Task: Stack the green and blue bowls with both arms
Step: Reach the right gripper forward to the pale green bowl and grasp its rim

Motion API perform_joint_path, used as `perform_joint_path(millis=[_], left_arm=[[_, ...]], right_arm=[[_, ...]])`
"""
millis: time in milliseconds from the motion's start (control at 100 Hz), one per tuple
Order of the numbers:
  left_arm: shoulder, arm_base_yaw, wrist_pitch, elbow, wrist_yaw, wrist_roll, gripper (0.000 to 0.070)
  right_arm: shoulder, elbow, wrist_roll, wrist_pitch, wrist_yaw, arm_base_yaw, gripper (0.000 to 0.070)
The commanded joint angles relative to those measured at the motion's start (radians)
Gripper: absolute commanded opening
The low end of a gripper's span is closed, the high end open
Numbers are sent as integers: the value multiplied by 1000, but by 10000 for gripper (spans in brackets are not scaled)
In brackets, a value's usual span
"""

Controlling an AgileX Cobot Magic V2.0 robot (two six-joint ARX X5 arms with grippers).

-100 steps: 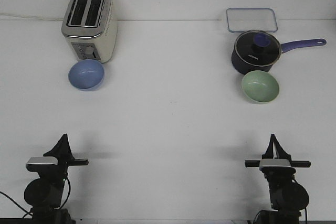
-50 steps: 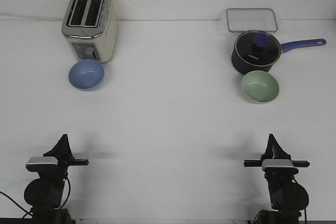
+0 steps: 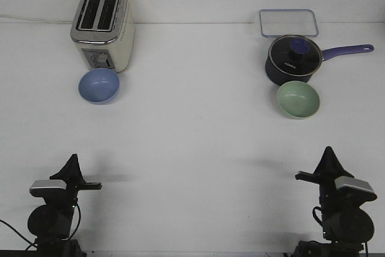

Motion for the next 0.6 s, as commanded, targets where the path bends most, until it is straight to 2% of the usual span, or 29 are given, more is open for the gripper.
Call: perform_joint_path(millis=[0,90,230,280,370,400,540,590], left_arm=[[0,0,16,-18,0,-8,15],[0,0,15,-18,0,-8,15],[0,0,16,-18,0,-9,15],[0,0,16,-18,0,-8,15],[0,0,16,-18,0,-8,15],[0,0,16,-18,0,-8,15],[0,0,16,-18,0,-8,15],[0,0,16,-18,0,-8,15]], right_arm=[[82,89,-24,-14,6,0,0],[216,225,-85,-58,5,0,0],[431,443,-120,-186,5,0,17],[509,516,-145,-229,3,0,109],[644,640,-178,-303,3,0,411],[685,677,-185,-324,3,0,472],[875,829,-187,-416,4,-5,488],[945,879,-185,-451,4,-14,519]])
